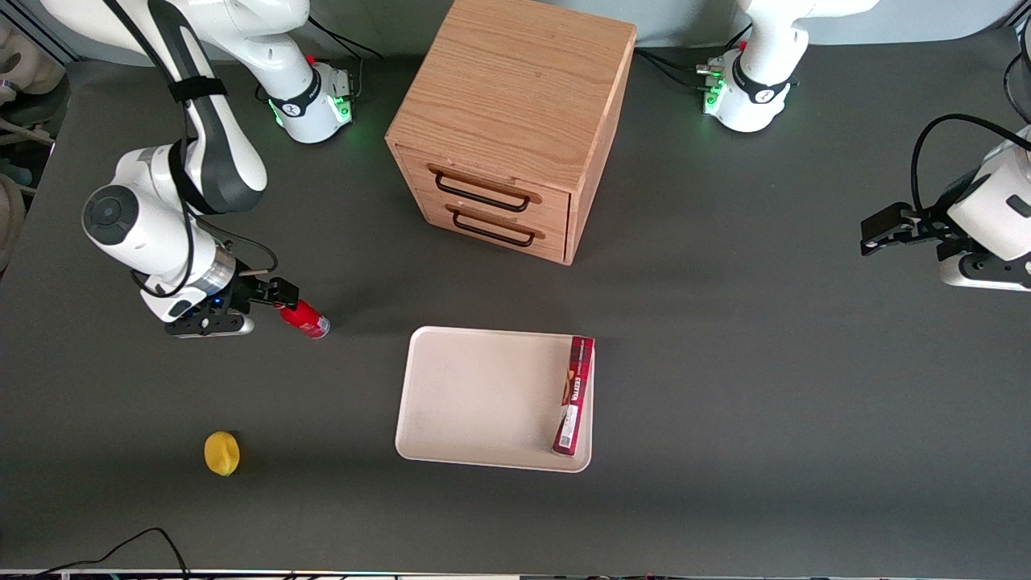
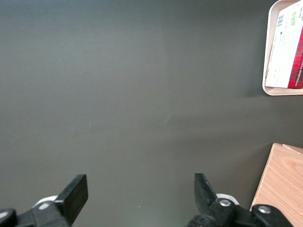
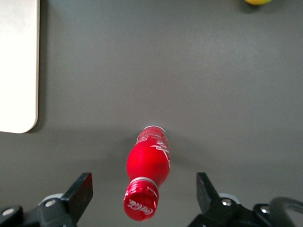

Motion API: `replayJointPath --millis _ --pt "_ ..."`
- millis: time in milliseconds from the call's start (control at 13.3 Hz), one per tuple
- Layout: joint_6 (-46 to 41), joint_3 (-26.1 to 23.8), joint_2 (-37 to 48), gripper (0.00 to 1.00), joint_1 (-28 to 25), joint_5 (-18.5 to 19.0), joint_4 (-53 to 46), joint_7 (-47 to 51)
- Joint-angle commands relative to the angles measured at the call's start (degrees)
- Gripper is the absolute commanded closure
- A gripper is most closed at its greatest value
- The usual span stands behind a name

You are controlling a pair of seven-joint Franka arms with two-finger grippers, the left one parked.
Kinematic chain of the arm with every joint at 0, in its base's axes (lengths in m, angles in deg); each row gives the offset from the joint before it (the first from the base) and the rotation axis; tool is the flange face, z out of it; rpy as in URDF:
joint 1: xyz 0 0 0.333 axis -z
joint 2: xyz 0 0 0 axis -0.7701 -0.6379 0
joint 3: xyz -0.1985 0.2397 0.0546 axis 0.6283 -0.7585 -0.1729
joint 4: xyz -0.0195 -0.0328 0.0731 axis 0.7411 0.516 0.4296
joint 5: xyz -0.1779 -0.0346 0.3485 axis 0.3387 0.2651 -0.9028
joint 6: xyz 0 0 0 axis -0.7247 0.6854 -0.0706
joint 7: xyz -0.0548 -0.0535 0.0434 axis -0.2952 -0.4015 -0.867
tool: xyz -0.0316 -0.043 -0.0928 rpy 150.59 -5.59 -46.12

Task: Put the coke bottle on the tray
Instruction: 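Close the right gripper around the neck of the red Coca-Cola bottle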

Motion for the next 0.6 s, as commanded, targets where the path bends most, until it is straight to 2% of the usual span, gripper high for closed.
replayJointPath --millis 0,225,300,375,525 --pt "1.27 -0.21 2.61 0.23 -0.07 -0.93 2.75 0.65" --pt "1.10 -0.21 3.84 0.58 -0.07 -0.93 3.98 0.65" --pt "1.10 -0.21 4.01 0.75 -0.07 -0.93 4.16 0.57" --pt "1.10 -0.21 4.10 1.00 -0.07 -0.93 4.16 0.57" --pt "1.10 -0.39 4.28 1.00 -0.16 -0.76 4.16 0.48"
